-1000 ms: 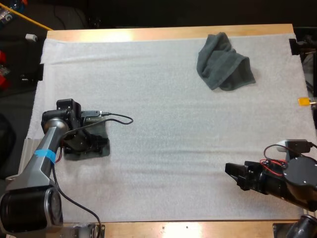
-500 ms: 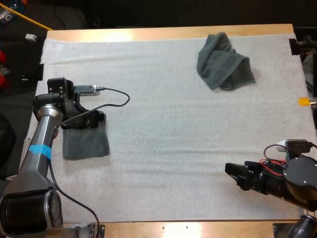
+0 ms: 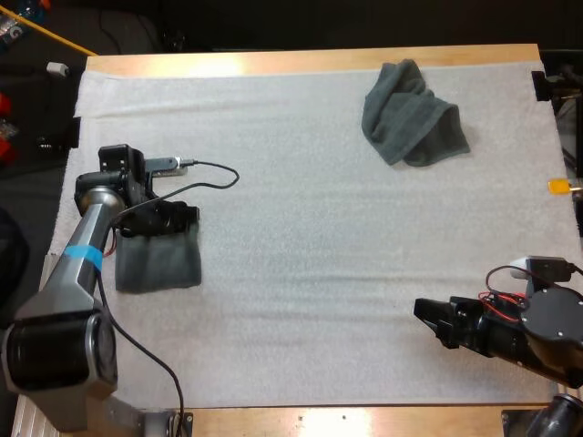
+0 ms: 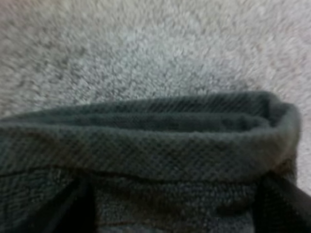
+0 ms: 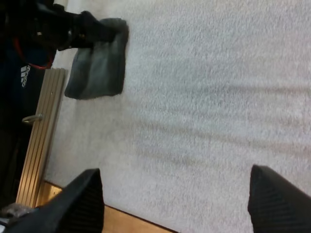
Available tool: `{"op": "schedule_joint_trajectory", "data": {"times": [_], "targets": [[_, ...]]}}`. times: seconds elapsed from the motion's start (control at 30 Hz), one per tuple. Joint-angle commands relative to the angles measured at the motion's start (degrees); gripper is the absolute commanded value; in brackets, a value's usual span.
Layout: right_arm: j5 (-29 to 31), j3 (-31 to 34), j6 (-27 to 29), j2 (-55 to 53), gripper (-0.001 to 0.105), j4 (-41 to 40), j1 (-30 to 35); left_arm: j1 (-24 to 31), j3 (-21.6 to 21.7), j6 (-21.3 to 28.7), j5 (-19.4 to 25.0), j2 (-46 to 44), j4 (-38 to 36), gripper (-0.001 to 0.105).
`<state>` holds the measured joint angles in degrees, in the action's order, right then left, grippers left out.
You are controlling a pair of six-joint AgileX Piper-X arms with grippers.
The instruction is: Pick towel from pile, fold and stack
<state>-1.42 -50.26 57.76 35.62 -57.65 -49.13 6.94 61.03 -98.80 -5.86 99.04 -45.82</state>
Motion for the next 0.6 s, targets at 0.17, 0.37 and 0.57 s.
{"op": "schedule_joint_trajectory", "data": {"times": [0.17, 0.37, 0.57], "targets": [[-0.2, -0.3, -0.1, 0.0, 0.062, -0.1, 0.3, -0.1, 1.4, -1.7, -4.9, 0.5, -0.5, 0.065], [-0.2, -0.3, -0.1, 0.0, 0.062, 0.0, 0.3, -0.1, 6.4, -1.7, -5.5, -3.1, -5.9, 0.065], [-0.2, -0.3, 0.0, 0.0, 0.062, 0.3, 0.3, -0.1, 8.7, -1.7, -5.5, -12.3, -7.9, 0.065]]}}
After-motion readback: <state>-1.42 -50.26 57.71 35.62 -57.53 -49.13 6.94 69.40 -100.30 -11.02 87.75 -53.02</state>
